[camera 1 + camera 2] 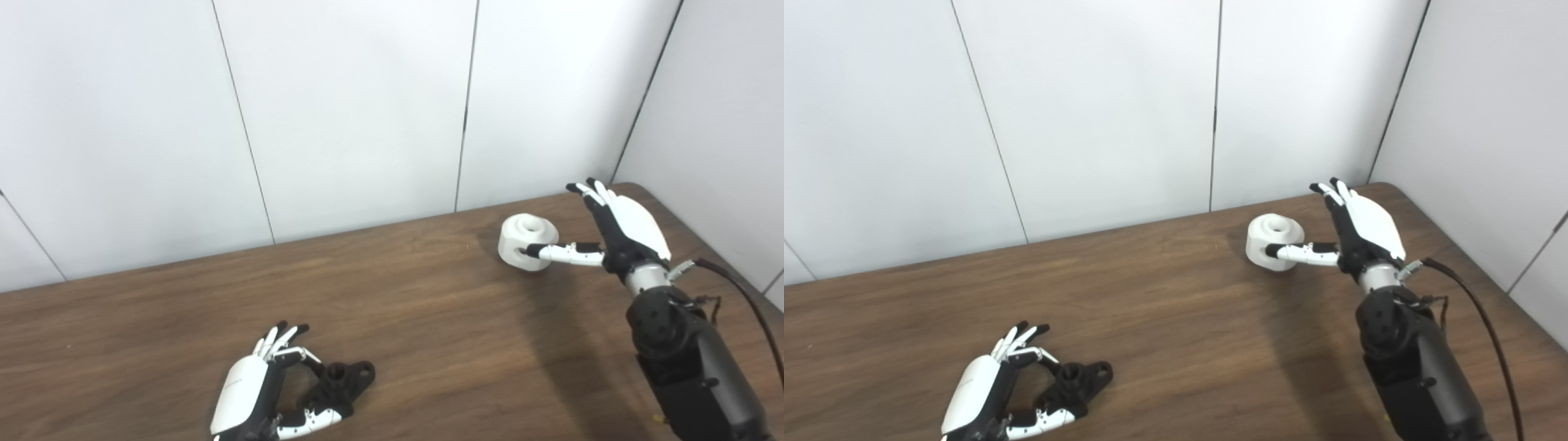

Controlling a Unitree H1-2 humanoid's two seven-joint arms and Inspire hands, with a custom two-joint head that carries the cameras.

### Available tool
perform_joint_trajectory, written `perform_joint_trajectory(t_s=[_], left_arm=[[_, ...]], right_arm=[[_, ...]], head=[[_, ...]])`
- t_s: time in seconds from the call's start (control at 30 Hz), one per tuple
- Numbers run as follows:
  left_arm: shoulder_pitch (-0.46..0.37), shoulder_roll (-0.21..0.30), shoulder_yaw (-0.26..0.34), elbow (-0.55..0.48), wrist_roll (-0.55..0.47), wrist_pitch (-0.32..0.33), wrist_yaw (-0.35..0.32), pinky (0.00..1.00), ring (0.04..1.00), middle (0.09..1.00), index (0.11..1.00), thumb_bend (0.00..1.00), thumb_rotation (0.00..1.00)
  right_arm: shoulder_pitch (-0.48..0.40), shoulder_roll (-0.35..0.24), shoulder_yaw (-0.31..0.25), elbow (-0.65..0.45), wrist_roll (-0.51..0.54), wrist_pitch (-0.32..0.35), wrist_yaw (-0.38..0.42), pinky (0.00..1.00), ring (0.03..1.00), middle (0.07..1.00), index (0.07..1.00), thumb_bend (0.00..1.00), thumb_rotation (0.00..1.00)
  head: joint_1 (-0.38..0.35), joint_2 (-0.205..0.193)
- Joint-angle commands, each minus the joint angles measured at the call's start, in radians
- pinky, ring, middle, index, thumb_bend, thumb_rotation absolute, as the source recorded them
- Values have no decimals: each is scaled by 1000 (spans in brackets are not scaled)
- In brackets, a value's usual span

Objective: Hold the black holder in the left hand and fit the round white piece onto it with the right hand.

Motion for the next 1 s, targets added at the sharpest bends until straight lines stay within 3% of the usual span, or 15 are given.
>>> perform_joint_trajectory(t_s=[0.0,0.33,0.57,0.97], left_arm=[[15,20,0,36,16,-29,12,1000,1000,906,481,519,41],[9,27,16,40,1,-47,2,1000,1000,902,481,519,40],[7,28,26,43,-15,-62,-10,1000,1000,910,481,518,39],[11,28,28,42,-19,-63,-15,1000,1000,910,481,518,39]], right_arm=[[-51,-1,-22,-40,-44,3,28,1000,1000,1000,911,1000,629],[-109,37,-42,15,-138,3,125,1000,1000,1000,906,1000,590],[-160,91,-93,21,-284,3,239,1000,1000,1000,885,1000,563],[-230,103,-135,101,-432,3,359,1000,1000,1000,872,1000,529]], head=[[-2,1],[-69,-13],[-93,-22],[-104,-27]])
